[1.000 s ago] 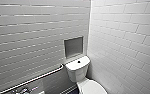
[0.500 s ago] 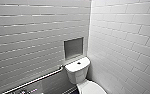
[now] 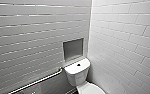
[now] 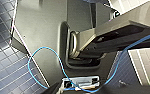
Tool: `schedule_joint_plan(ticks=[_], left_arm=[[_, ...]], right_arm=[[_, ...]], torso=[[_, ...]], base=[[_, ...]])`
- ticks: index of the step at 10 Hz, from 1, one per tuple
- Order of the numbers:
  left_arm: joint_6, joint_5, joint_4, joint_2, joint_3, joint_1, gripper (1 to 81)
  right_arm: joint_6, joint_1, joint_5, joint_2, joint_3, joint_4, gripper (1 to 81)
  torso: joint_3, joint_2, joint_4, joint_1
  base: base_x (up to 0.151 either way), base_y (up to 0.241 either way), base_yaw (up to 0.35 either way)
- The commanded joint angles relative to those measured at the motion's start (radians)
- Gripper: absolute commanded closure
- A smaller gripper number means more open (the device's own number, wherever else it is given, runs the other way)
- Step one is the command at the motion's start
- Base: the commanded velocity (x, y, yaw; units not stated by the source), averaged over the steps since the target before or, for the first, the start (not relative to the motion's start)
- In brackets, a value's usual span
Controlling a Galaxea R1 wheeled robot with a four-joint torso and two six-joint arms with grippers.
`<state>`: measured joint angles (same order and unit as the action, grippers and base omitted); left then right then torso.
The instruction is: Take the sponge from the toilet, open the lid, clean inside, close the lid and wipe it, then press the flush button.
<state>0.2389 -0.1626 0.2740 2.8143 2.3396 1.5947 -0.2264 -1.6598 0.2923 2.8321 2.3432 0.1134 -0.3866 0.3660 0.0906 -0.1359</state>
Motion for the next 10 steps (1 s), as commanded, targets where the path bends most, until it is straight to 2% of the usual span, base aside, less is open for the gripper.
schedule_joint_plan(ticks=[1,10], left_arm=[[-0.004,0.049,0.01,-0.011,-0.011,-0.015,1.0],[-0.004,0.048,0.01,-0.01,-0.016,-0.014,1.0]], right_arm=[[-0.002,0.014,-0.048,-0.004,-0.012,0.02,81.1],[-0.002,0.014,-0.048,-0.004,-0.01,0.02,81.1]], torso=[[0.0,0.0,0.0,0.0],[0.0,0.0,0.0,0.0]], base=[[0.089,0.0,0.0],[0.106,0.0,0.0]])
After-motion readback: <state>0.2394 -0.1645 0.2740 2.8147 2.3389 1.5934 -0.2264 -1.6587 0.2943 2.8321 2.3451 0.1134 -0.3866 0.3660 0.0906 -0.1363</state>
